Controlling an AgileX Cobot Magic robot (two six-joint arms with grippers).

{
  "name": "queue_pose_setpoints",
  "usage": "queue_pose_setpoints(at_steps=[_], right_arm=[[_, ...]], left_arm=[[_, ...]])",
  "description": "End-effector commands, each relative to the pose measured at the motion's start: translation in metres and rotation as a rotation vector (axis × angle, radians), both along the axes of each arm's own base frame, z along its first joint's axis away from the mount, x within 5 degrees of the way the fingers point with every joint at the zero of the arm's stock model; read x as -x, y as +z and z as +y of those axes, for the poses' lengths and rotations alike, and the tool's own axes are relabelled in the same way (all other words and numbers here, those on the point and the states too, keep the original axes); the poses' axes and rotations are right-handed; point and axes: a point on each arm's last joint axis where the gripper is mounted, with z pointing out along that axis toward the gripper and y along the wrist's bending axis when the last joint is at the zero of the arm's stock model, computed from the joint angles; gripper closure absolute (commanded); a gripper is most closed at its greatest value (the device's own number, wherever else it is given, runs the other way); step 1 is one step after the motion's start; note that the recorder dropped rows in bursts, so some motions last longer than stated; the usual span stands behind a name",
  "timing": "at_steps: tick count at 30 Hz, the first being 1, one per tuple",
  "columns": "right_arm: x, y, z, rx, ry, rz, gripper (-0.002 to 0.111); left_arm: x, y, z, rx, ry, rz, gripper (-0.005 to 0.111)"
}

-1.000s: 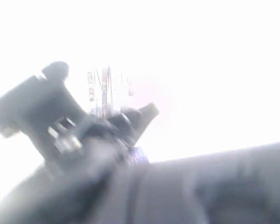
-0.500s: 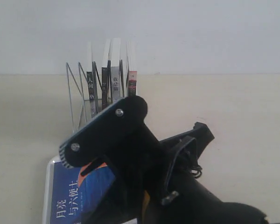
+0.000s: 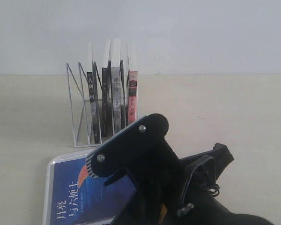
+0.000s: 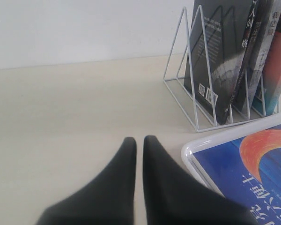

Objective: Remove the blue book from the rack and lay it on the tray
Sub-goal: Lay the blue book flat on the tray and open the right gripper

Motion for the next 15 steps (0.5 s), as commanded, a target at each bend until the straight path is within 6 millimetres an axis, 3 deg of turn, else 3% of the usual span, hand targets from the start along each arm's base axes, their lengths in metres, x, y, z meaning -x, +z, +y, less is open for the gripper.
queue_pose_setpoints(at_steps=[1,15], right_arm=[[0.0002,0.0022,-0.0016,-0.013,0.0,0.002,0.108],[0.0003,0.0021,-0.0017,-0.013,-0.002,0.003,0.108]], left_arm=[[0.0001,-0.001,0.0002,0.006,0.005,0.002,0.102],[0.0001,-0.001,0.0002,0.006,0.005,0.002,0.102]])
